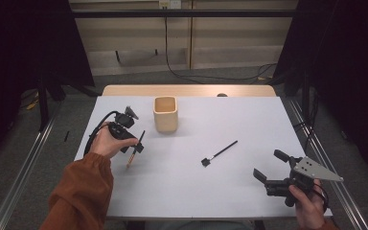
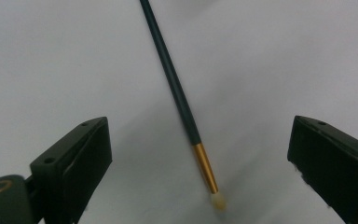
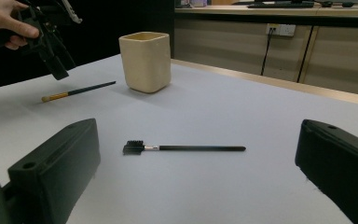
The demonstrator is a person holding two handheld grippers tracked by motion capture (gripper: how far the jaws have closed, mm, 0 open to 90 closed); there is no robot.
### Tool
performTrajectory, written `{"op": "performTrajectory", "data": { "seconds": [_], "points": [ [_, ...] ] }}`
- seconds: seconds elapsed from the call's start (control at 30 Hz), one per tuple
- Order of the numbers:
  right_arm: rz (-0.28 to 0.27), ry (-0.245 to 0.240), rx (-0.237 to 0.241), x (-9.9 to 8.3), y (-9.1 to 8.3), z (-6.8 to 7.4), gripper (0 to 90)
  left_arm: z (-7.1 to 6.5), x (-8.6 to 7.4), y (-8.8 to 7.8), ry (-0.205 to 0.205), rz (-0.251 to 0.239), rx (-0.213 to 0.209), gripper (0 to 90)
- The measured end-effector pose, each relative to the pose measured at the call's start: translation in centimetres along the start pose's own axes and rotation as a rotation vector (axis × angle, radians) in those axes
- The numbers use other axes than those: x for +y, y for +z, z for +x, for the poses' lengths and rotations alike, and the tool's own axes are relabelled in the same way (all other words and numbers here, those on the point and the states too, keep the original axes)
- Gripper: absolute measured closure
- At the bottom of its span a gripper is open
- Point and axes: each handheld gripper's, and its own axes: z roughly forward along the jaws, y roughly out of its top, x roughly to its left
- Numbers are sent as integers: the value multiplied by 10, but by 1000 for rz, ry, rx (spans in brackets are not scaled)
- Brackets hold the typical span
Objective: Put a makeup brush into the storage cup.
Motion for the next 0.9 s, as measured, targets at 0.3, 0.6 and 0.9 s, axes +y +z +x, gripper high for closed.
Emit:
{"op": "performTrajectory", "data": {
  "seconds": [0.3, 0.6, 0.9],
  "points": [
    [0, 2, -5, 0, 0, 0, 0, -2, -3, 12, -23, 69, -1, 257],
    [2, -2, -2, 0, 0, 0, 0, -2, -4, 16, -98, 83, -15, 545],
    [6, -4, -2, 0, 0, 0, 0, -4, -3, 24, -118, 124, 20, 679]
  ]
}}
